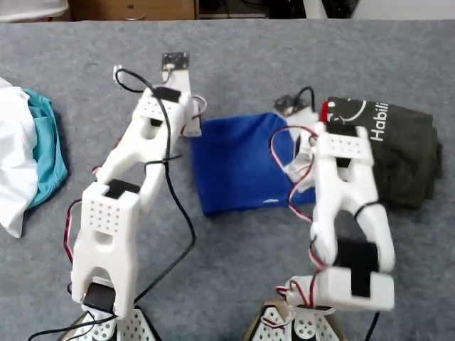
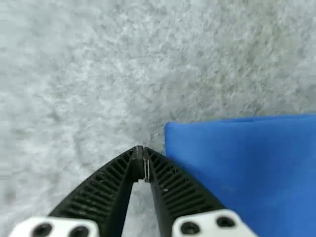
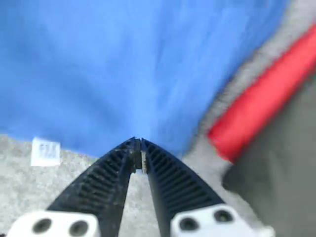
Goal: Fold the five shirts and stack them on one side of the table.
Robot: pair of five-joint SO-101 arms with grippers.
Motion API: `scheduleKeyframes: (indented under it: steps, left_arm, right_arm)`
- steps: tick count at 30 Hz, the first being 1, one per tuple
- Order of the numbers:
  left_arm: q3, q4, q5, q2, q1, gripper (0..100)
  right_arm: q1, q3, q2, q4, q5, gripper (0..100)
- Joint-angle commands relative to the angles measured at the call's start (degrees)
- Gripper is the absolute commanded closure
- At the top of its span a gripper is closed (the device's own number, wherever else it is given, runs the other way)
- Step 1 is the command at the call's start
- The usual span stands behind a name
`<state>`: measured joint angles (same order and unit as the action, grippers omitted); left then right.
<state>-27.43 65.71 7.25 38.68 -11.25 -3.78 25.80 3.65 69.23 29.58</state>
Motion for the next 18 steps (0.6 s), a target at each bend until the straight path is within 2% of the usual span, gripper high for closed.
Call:
scheduleKeyframes:
  steps: [1, 8, 12, 18]
  left_arm:
    - [-8.53, 6.42, -0.79, -6.81, 0.53, 98]
    - [-19.69, 19.52, -0.88, -9.19, 0.97, 98]
    - [-25.32, 27.08, -5.80, -9.19, 0.62, 98]
    - [-31.47, 35.16, -6.86, -9.19, 0.44, 98]
  right_arm:
    - [-0.92, -4.53, 8.92, 4.13, -0.44, 99.7]
    - [-1.01, -3.91, 22.11, 10.11, -0.44, 99.7]
    - [-1.01, -1.80, 30.90, 11.78, -0.44, 99.7]
    - [-3.30, 4.88, 40.75, 12.04, -3.34, 99.6]
